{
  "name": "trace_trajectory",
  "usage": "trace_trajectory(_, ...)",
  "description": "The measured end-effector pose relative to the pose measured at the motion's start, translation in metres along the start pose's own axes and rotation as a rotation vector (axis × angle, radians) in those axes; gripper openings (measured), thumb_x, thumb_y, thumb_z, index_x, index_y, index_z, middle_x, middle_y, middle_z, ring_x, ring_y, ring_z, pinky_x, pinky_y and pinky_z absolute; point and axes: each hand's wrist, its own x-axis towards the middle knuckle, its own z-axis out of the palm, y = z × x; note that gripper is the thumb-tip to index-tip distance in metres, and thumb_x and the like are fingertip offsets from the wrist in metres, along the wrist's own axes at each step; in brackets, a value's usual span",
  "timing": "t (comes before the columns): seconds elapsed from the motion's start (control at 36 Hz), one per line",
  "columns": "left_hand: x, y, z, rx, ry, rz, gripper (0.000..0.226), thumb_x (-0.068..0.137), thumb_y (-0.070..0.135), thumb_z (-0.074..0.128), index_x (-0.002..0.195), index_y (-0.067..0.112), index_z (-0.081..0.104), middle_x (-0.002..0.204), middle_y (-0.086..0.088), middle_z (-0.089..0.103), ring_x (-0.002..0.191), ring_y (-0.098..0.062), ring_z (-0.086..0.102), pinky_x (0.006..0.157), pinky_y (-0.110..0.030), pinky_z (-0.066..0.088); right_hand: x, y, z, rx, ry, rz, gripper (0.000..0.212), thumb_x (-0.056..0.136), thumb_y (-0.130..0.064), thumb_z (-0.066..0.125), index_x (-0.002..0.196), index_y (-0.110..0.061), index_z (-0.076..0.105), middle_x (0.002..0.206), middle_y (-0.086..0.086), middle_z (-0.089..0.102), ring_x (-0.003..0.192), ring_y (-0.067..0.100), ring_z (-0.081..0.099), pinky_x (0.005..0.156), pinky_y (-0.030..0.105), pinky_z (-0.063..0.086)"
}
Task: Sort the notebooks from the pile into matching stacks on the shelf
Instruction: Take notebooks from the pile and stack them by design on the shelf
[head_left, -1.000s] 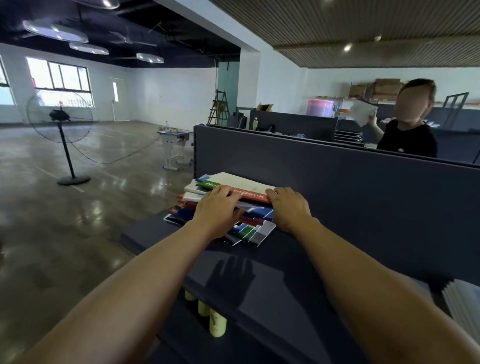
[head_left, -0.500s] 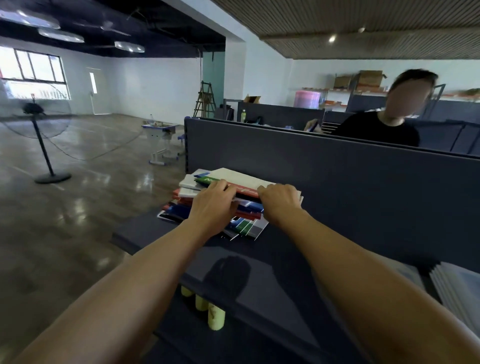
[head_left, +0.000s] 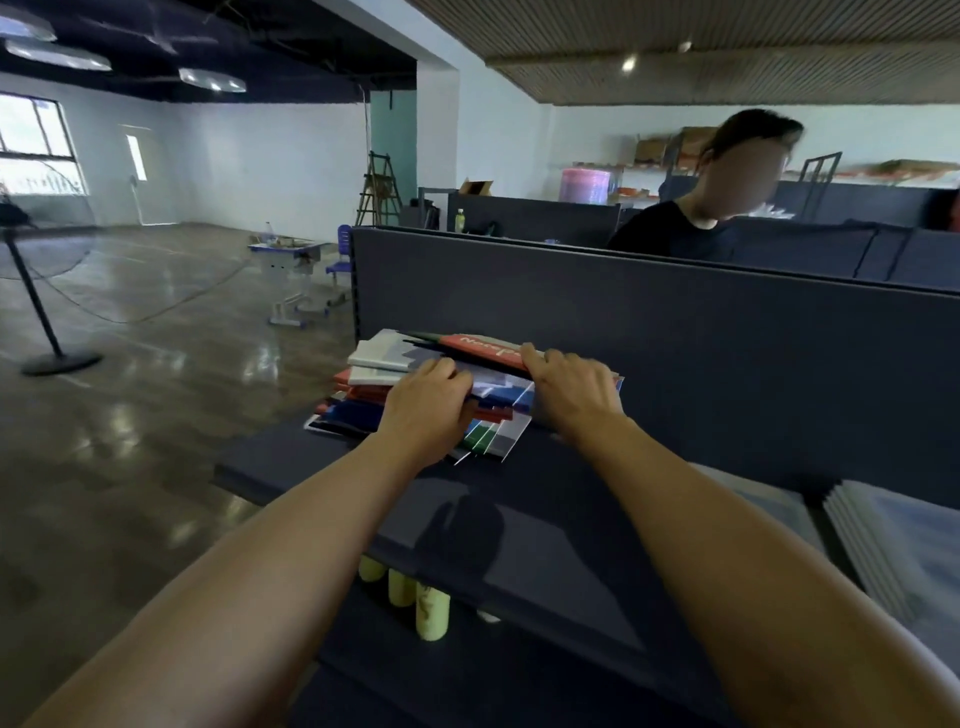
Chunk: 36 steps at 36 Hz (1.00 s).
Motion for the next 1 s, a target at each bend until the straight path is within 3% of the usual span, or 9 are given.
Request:
trace_trajectory(0.11,0.001,0.023,0.002,-0.066,-0.021,0.052,0.026,0.097,0.034,0.046,0.112,0.014,0.056,0.115,-0.004,0.051,0.114,-0.024,0.046,0.08,-0.035,0.038,-0.029,0.019,-0.013,-0.043,-0.016,0.03,0.075,0.091,-0.019,0.059,0.149,-0.014,0.013,0.128,0.008,0.052,0.108,0.025,0.058,0.067,0.031,0.033)
trace_trajectory(0.22,0.003,0.057,0.007,-0.122,-0.047,0.113,0.029,0.097,0.032,0.046,0.116,0.011,0.055,0.12,-0.007,0.052,0.119,-0.026,0.045,0.084,-0.038,0.042,-0.061,0.04,-0.023,-0.088,-0.015,0.091,0.064,0.096,-0.009,0.045,0.15,-0.012,0.011,0.129,0.009,0.051,0.107,0.025,0.058,0.065,0.032,0.033)
trace_trajectory(0.39,0.0,0.123,0.008,-0.147,-0.066,0.243,0.033,0.097,0.034,0.046,0.124,0.015,0.054,0.126,-0.008,0.05,0.123,-0.027,0.043,0.089,-0.039,0.042,-0.114,0.082,-0.039,-0.135,-0.036,0.172,0.06,0.097,-0.011,0.042,0.149,-0.011,0.013,0.127,0.01,0.053,0.105,0.026,0.06,0.068,0.033,0.041)
trace_trajectory(0.61,-0.016,0.23,0.004,-0.234,-0.089,0.353,0.057,0.095,0.033,0.05,0.148,0.021,0.029,0.145,-0.006,0.038,0.131,-0.027,0.037,0.095,-0.04,0.04,-0.203,0.145,-0.062,-0.193,-0.07,0.314,0.06,0.098,-0.014,0.043,0.15,-0.011,0.014,0.131,0.011,0.051,0.11,0.029,0.058,0.079,0.037,0.048)
trace_trajectory(0.78,-0.039,0.325,-0.008,-0.297,-0.124,0.388,0.065,0.096,0.034,0.049,0.151,0.022,0.017,0.155,-0.005,0.026,0.137,-0.028,0.031,0.102,-0.04,0.036,-0.28,0.197,-0.088,-0.254,-0.104,0.374,0.062,0.096,-0.007,0.043,0.15,-0.011,0.012,0.132,0.009,0.05,0.112,0.027,0.057,0.072,0.035,0.043)
trace_trajectory(0.89,-0.06,0.39,-0.022,-0.494,-0.276,0.394,0.069,0.095,0.03,0.052,0.152,0.025,0.014,0.157,-0.003,0.022,0.14,-0.028,0.028,0.108,-0.041,0.031,-0.335,0.231,-0.101,-0.272,-0.082,0.418,0.061,0.098,-0.013,0.044,0.15,-0.012,0.014,0.133,0.01,0.05,0.114,0.027,0.057,0.076,0.035,0.046)
trace_trajectory(0.94,-0.071,0.424,-0.032,-0.755,-0.425,0.335,0.067,0.094,0.017,0.051,0.152,0.021,0.017,0.154,-0.004,0.03,0.139,-0.024,0.032,0.105,-0.032,0.031,-0.36,0.246,-0.102,-0.27,-0.078,0.44,0.057,0.099,-0.015,0.042,0.15,-0.013,0.016,0.132,0.01,0.051,0.114,0.027,0.057,0.082,0.035,0.048)
trace_trajectory(1.0,-0.084,0.456,-0.041,-1.15,-0.572,0.166,0.054,0.096,0.01,0.046,0.148,0.018,0.031,0.135,-0.006,0.052,0.123,-0.02,0.049,0.093,-0.02,0.038,-0.382,0.257,-0.105,-0.252,-0.086,0.472,0.056,0.099,-0.015,0.041,0.149,-0.012,0.017,0.132,0.01,0.052,0.113,0.027,0.057,0.082,0.035,0.048)
